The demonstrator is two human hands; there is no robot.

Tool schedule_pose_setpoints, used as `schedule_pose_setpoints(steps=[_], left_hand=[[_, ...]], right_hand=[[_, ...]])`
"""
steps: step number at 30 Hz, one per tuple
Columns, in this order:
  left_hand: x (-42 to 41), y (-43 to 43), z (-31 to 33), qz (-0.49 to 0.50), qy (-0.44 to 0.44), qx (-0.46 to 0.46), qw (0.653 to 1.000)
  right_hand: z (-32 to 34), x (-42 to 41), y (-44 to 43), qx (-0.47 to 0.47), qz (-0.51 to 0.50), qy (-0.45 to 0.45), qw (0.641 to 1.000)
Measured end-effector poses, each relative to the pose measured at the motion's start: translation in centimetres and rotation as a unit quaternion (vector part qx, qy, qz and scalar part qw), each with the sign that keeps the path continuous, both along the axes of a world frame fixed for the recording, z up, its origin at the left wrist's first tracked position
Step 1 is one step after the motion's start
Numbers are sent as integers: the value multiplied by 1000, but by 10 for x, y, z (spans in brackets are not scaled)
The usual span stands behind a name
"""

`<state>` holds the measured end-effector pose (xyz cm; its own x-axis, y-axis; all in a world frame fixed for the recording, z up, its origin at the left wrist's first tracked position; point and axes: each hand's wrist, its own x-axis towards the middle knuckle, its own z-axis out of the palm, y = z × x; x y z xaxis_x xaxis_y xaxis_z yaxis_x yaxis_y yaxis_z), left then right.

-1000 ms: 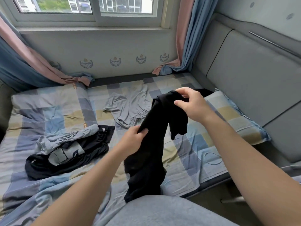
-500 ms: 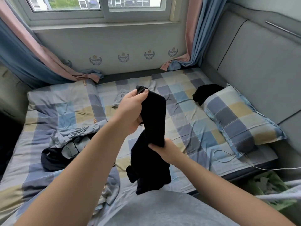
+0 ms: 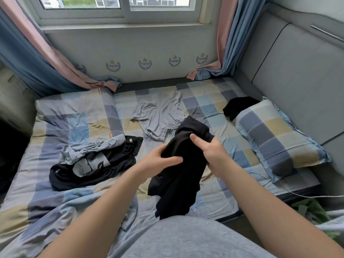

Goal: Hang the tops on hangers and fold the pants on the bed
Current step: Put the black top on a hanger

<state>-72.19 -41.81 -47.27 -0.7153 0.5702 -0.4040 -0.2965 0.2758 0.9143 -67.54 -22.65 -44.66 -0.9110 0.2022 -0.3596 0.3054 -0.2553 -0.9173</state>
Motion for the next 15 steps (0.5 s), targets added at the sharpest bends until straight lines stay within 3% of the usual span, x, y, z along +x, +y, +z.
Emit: schedule_pose_setpoints(steps=[5, 8, 15], left_hand=[[9, -2, -30, 11, 89, -58, 994], [6, -4, -34, 65, 121, -28, 990], [-18, -22, -10, 133, 237, -2, 962]], right_hand=[[12, -2, 10, -45, -50, 28, 997], [10, -2, 18, -62, -70, 22, 995], [-21, 1, 41, -13, -117, -129, 985]])
